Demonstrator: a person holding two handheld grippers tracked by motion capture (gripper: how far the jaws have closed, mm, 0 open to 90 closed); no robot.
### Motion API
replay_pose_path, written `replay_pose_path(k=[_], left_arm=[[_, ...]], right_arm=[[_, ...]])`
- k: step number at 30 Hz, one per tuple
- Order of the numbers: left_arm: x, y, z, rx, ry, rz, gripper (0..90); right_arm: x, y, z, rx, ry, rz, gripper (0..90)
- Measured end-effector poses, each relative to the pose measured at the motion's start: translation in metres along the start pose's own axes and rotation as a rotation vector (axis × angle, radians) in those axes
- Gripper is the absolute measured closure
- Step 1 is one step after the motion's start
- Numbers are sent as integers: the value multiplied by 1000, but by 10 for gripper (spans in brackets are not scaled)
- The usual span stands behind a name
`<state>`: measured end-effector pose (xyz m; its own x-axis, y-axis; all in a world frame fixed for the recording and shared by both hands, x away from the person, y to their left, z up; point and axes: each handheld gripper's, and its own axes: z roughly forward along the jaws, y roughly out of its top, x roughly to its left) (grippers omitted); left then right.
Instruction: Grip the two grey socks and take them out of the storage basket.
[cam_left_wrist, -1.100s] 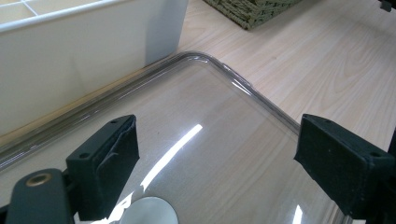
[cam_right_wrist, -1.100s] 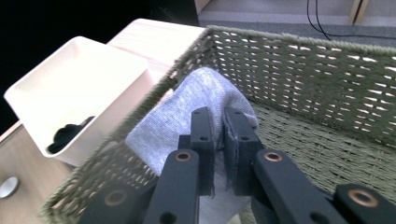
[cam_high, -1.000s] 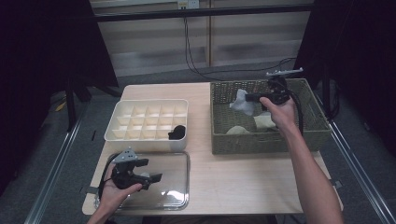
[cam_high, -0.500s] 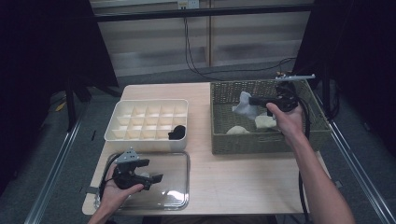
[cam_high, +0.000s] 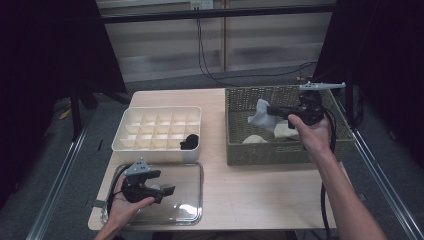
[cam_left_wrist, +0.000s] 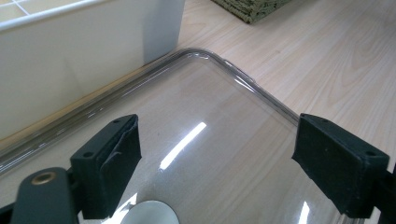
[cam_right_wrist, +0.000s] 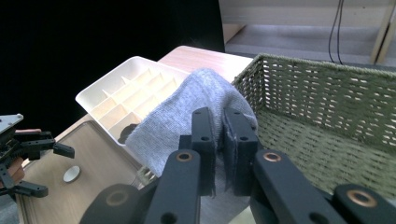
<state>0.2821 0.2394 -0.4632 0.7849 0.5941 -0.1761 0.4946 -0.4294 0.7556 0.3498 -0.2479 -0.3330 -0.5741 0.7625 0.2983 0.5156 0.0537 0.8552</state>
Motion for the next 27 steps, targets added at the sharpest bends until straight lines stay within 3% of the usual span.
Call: replay_pose_path(k=[14, 27], left_arm=[[-10, 4, 2, -23, -11, 18, 211], [-30, 33, 18, -44, -36, 101, 346]], right_arm=[[27, -17, -22, -27, 30, -14, 842], [53, -48, -29, 12, 60, -42, 842]])
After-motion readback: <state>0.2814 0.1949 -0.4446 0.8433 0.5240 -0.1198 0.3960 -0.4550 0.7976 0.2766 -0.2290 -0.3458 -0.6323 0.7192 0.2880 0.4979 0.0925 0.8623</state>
